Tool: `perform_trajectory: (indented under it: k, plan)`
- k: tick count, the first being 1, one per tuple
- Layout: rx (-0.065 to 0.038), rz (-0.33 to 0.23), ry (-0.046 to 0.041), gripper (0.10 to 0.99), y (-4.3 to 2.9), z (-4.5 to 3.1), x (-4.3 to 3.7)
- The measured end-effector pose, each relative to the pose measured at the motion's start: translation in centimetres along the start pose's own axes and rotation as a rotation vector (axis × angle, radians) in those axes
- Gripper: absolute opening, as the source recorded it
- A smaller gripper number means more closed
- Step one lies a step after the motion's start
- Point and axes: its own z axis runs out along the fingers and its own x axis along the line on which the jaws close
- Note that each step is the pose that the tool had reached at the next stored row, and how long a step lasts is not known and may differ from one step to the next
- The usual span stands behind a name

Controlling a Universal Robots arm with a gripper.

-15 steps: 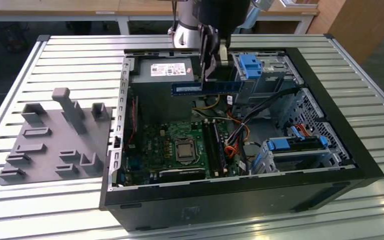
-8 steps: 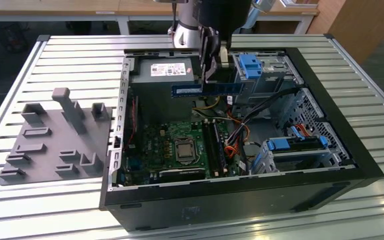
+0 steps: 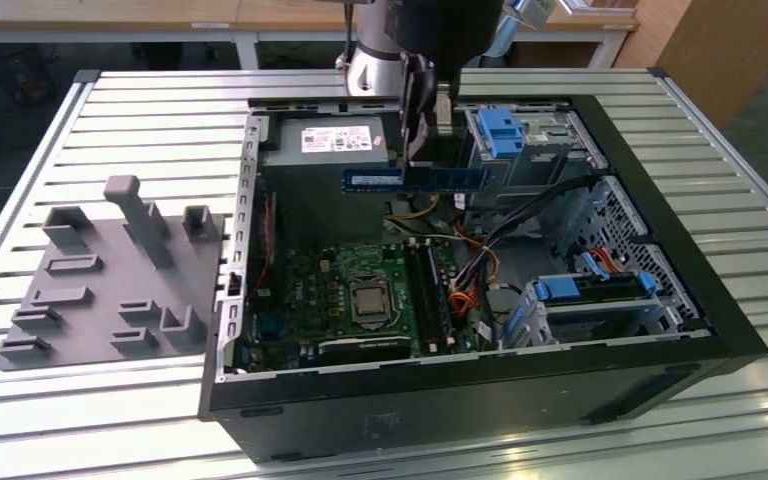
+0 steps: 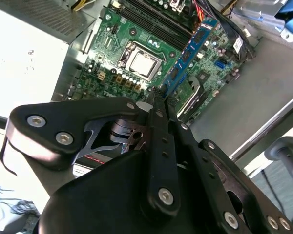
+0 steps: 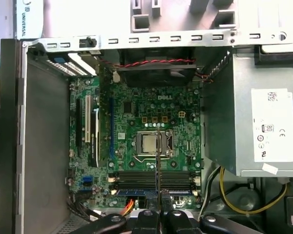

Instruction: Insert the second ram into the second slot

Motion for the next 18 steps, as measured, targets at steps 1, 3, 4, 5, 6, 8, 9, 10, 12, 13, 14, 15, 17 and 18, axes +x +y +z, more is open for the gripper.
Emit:
perform_trajectory:
  k: [1, 3, 4, 5, 6, 8, 9, 10, 12, 13, 14, 15, 17, 18]
  plan:
    - [-0.001, 0.011, 0.0001, 0.137, 0.0, 0.0, 0.0]
    - [-0.002, 0.031, -0.0003, 0.137, 0.0, 0.0, 0.0]
    - [-0.003, 0.04, -0.0005, 0.137, 0.0, 0.0, 0.0]
    - [-0.003, 0.047, -0.0008, 0.137, 0.0, 0.0, 0.0]
    - [-0.004, 0.054, -0.0011, 0.137, 0.0, 0.0, 0.0]
    - [-0.004, 0.061, -0.0014, 0.137, 0.0, 0.01, 0.02]
    - [-0.004, 0.064, -0.0014, 0.137, 0.0, 0.0, 0.02]
    - [-0.004, 0.067, -0.0016, 0.137, 0.0, 0.01, 0.02]
    - [-0.005, 0.075, -0.0019, 0.137, 0.0, 0.01, 0.02]
    - [-0.005, 0.078, -0.0019, 0.137, 0.0, 0.0, 0.02]
    - [-0.005, 0.079, -0.0021, 0.137, 0.0, 0.01, 0.02]
    - [-0.005, 0.081, -0.0022, 0.137, 0.0, 0.01, 0.02]
    - [-0.006, 0.084, -0.0023, 0.137, 0.0, 0.01, 0.02]
    - [-0.006, 0.085, -0.0023, 0.137, 0.0, 0.0, 0.02]
